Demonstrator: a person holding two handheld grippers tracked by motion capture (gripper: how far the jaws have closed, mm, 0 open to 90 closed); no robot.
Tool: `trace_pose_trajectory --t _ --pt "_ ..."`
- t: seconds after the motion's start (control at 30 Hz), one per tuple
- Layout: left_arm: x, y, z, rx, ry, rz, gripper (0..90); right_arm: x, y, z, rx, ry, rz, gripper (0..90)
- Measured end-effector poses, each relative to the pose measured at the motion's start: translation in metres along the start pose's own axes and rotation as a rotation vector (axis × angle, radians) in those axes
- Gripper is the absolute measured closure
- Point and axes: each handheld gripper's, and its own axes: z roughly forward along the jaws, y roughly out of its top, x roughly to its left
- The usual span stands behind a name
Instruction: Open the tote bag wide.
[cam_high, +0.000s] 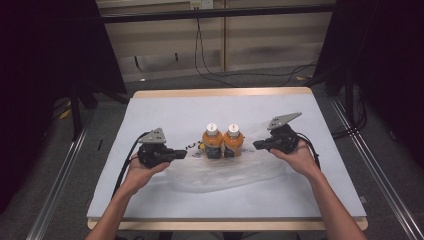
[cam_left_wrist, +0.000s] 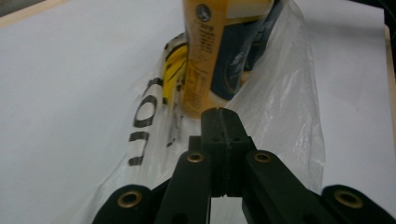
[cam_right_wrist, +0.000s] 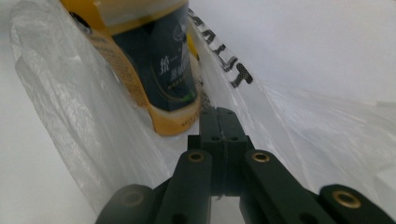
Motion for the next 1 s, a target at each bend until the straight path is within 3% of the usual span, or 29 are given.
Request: trace_pose_trajectory --t 0.23,0.6,0.77,0.9,1.0 --pt "-0.011 0.011 0.018 0.016 -0.026 0.041 90.0 0.003 0.017 0.014 0.010 0.007 -0.027 90.0" --pt "-0.017 0.031 0.051 0.041 -0.066 0.047 90.0 -0.009 0.044 0.024 0.006 -0.005 -0.034 90.0" --pt "-0.025 0.043 0.068 0.054 -0.093 0.081 90.0 -0.016 0.053 0.032 0.002 0.027 -0.018 90.0" --pt "-0.030 0.044 0.080 0.053 -0.109 0.071 90.0 -0.013 0.056 0.047 0.026 0.060 -0.039 90.0" --pt "-0.029 0.043 0.087 0.073 -0.077 0.071 90.0 -0.013 0.056 0.055 0.014 0.088 -0.032 90.0"
